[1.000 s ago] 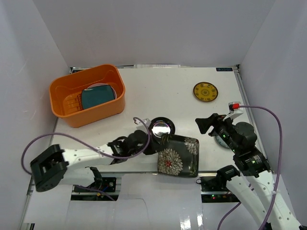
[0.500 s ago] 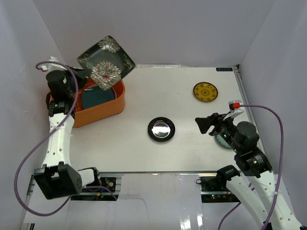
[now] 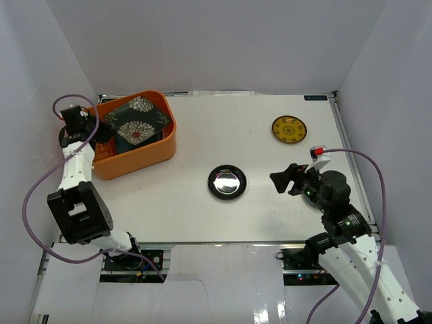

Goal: Place the plates into the plastic bin on the countertop

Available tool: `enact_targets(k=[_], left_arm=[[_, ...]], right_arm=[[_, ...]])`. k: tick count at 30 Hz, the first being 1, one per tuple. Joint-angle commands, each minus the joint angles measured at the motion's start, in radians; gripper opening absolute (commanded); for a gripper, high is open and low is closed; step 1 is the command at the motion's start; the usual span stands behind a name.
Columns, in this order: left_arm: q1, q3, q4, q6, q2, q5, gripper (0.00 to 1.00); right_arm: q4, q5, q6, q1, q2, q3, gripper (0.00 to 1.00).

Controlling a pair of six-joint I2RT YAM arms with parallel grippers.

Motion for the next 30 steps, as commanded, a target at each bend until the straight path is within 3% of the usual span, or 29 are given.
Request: enact_targets(k=[1,18,19,21,23,27,30], left_arm=[[-0.006,0.105,0.02,0.07,0.024,0.038,0.0],[0.015,0.199,-0.042,0.183,0.248,-0.027,0.0],[0.015,0.196,-0.056,0.186,0.253,-0.037,0.26],[0.015,0.187,-0.059,0.179,0.25,-0.024,0.6],[0.014,0.161,-0.027,0.146,0.207,-0.007,0.88],[0.0,0.096,0.055,0.065,0.102,0.012,0.98],[-0.017,0.073,0.053,0.077,0.023,-0.135,0.98]], right_arm=[[0.072,-0.016,-0.017,-0.001,0.013,-0.038,0.75],[0.114,-0.013,0.001,-0.003,0.042,-0.117,0.78],[0.115,-0.007,0.003,-0.001,0.043,-0.12,0.8],[0.12,-0.007,0.008,-0.001,0.041,-0.126,0.87],[0.124,-0.004,0.012,-0.003,0.046,-0.126,0.9],[0.137,0.011,0.024,-0.003,0.081,-0.115,0.96],[0.13,0.028,0.032,-0.001,0.104,-0.097,0.98]])
